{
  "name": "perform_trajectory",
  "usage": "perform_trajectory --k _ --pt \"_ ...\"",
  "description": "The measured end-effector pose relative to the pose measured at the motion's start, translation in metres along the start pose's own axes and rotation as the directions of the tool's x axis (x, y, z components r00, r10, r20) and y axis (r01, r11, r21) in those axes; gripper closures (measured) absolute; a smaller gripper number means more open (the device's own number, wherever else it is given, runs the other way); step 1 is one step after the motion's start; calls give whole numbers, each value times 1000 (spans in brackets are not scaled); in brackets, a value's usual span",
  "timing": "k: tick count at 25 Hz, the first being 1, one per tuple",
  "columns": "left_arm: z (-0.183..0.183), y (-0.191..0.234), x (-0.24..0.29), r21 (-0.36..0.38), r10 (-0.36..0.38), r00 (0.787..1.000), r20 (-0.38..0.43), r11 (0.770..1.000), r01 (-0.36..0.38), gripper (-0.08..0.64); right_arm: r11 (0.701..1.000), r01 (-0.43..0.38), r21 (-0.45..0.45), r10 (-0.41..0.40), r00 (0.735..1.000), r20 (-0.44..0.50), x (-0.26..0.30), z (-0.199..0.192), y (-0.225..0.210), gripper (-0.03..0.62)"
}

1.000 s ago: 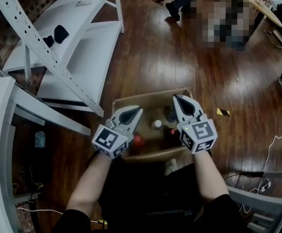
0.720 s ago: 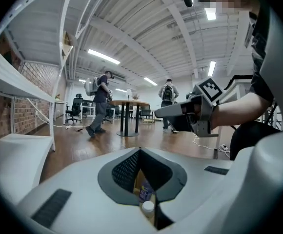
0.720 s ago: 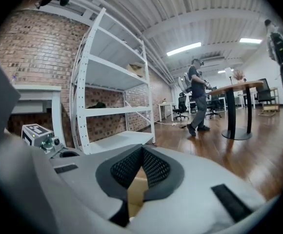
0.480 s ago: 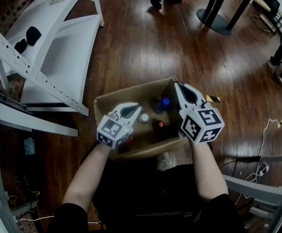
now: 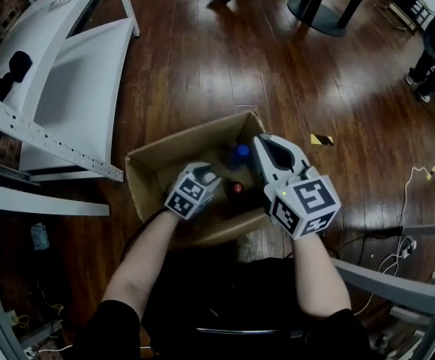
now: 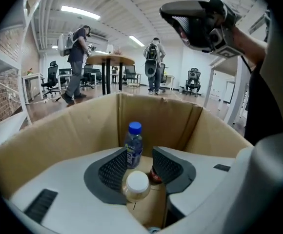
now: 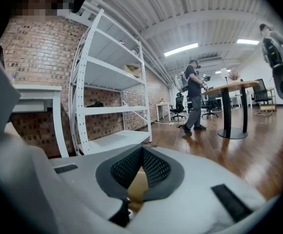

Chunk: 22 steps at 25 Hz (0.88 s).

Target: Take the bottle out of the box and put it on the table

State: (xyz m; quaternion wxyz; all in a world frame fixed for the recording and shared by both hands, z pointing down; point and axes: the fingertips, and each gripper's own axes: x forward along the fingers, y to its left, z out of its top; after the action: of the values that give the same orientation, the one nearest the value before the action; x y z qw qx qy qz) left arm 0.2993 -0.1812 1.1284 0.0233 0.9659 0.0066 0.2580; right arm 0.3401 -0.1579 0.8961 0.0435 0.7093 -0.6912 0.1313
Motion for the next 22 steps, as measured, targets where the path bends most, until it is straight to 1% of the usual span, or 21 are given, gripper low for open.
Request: perform_trajectory --k 3,4,5,6,7,10,12,14,16,20,22 --pt "-23 5 16 3 16 998 -67 1000 -16 392 999 -15 30 14 1000 19 -3 1 -1 591" --pt "-32 4 21 14 13 995 -100 1000 -11 372 999 -19 41 18 1000 23 -6 0 -2 591" --pt "-39 3 27 29 4 991 -133 1000 -1 367 999 -19 50 18 1000 23 -9 -1 -3 591" --pt "-44 1 32 47 -5 986 -164 999 13 336 998 -17 54 16 1000 19 -11 -2 -4 591" --pt "-50 0 36 63 -13 981 -194 998 26 320 999 -15 52 14 1000 14 -14 -4 -5 591" --pt "-69 2 46 77 -21 960 -281 996 45 318 1000 -15 26 15 1000 1 -19 -8 -4 591" --pt "-82 5 49 75 -19 944 -328 996 47 318 1000 -9 30 9 1000 4 -22 -9 -6 591" --pt "-88 5 52 84 -13 936 -352 995 45 318 999 -4 37 3 1000 9 -24 -9 -8 591" --pt "-90 5 54 91 -4 933 -360 995 39 322 999 -2 36 2 1000 10 -26 -9 -9 591" --pt "-86 6 56 72 5 936 -351 997 22 335 999 0 40 0 1000 1 -30 -11 -11 591" --pt "-79 8 53 66 16 942 -335 998 7 352 999 -2 38 2 1000 -3 -31 -12 -11 591"
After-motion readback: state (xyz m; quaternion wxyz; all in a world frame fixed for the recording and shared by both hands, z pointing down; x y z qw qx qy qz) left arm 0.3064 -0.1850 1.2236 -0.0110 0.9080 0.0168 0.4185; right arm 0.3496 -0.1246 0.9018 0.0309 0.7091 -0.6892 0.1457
